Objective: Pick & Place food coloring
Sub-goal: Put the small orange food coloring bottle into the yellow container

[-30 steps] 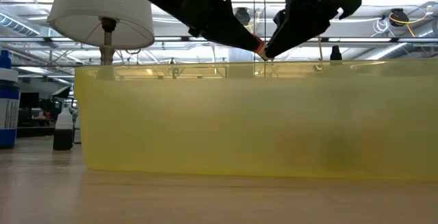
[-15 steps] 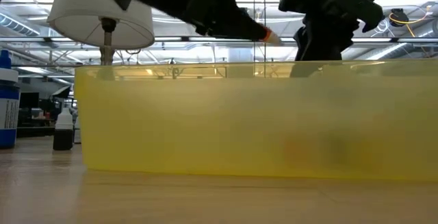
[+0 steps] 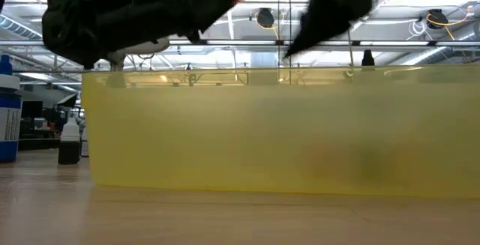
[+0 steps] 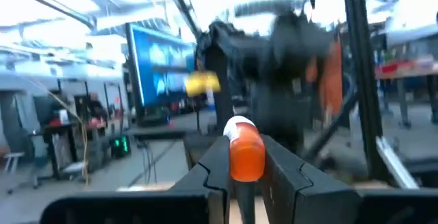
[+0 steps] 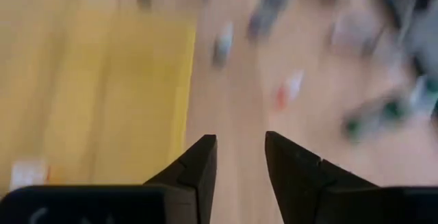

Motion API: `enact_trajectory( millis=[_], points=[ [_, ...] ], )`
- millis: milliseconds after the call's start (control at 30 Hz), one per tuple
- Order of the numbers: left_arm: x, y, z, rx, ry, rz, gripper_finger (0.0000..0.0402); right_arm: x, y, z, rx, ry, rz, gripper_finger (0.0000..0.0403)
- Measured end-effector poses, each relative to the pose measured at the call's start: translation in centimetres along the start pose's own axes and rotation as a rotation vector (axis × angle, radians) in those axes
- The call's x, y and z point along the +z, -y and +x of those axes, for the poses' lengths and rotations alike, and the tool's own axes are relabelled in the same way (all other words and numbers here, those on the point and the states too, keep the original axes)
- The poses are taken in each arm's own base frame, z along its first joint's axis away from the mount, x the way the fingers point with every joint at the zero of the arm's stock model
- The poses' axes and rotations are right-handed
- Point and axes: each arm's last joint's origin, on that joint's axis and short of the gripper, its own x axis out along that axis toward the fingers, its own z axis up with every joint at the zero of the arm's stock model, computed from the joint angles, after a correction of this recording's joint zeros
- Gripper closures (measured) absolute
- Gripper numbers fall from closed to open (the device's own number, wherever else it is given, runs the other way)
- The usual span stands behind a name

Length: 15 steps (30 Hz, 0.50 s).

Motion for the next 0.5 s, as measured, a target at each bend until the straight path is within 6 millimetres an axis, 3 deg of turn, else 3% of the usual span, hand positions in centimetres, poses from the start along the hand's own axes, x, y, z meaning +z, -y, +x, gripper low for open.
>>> enact_trajectory(
  millis=[100, 233, 400, 500],
  points=[
    [0.5, 0.3, 0.0, -0.019, 0.023, 0.007, 0.0348, 1.7, 0.2, 0.4, -0.006, 0.254, -0.025, 0.0292],
    [0.1, 1.1, -0.2, -0.043, -0.007, 0.056, 0.0348, 1.6, 0.9, 1.0, 0.004, 0.5, -0.037, 0.0292],
    [-0.3, 1.6, -1.1, -0.054, -0.029, 0.098, 0.0348, 0.0, 1.9, 1.6, -0.032, 0.576, 0.002, 0.0291],
    [-0.2, 1.5, -1.4, -0.046, -0.032, 0.081, 0.0348, -0.4, 2.0, 1.7, 0.031, 0.605, 0.014, 0.0291]
  ],
)
